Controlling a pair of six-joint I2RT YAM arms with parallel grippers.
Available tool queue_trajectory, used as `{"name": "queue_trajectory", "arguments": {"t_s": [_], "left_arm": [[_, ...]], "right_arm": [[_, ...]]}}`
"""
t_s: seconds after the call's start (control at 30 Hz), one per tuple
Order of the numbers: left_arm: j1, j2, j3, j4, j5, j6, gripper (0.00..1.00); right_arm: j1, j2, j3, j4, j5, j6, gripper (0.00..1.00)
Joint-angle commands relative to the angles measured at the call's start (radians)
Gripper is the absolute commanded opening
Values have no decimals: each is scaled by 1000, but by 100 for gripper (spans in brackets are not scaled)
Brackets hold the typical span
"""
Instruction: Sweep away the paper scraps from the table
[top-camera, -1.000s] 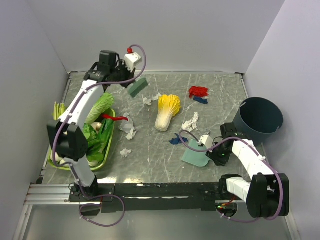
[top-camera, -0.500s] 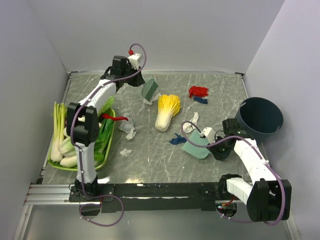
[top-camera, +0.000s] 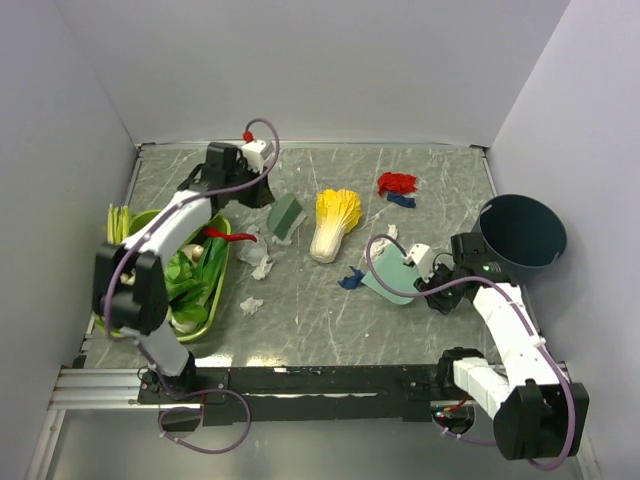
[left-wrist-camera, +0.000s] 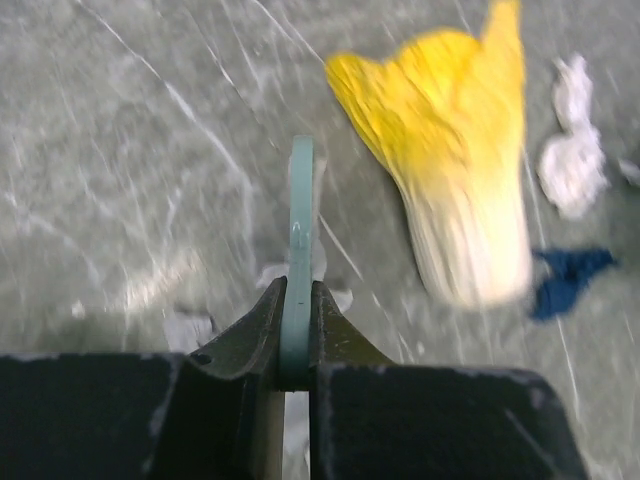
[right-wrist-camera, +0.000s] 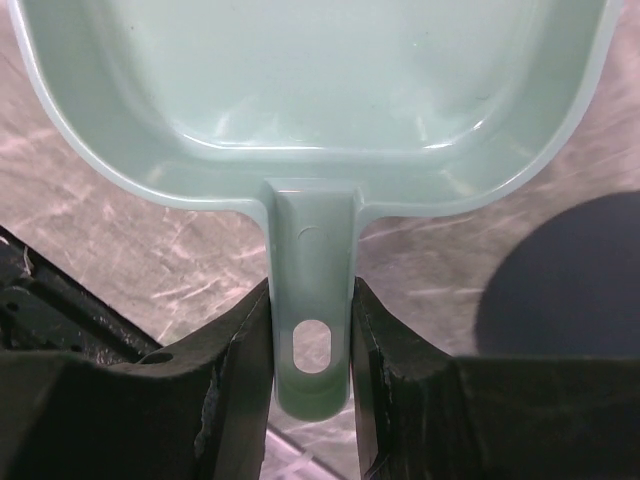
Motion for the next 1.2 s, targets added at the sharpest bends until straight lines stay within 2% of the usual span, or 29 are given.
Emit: {"name": "queue_trajectory", "arguments": {"t_s": [0.0,0.17,0.2,0.37,0.57,0.8,1.0,1.17], "left_arm": [[-2,-209,-107,-44,75,65,1],[-2,-320,-73,-83,77,160,1],[-5,-315,-53,-131,66,220,1],[-6,-205,115,-282,-125,291,1],[-18,-113,125,-253,-274,369,1],[-41,-24,166,-385,-359,381,1],[-85,-50,130,-493,-239,377,1],[-150,-74,111,-549,-48,316,1]], "right_arm": [[9,-40,64,-20,-77,-40,0],[105,57,90,-112,-69,-34,0],[110,74,92,-126,-78,-25,0],[135,115,104,-54,-95,94,0],[135,155,152,-68,-98,111,0],[135,137,164,-75,-63,113,0],[182,119,161,-151,-17,-7,0],[204,126,167,-155,-40,1,0]]}}
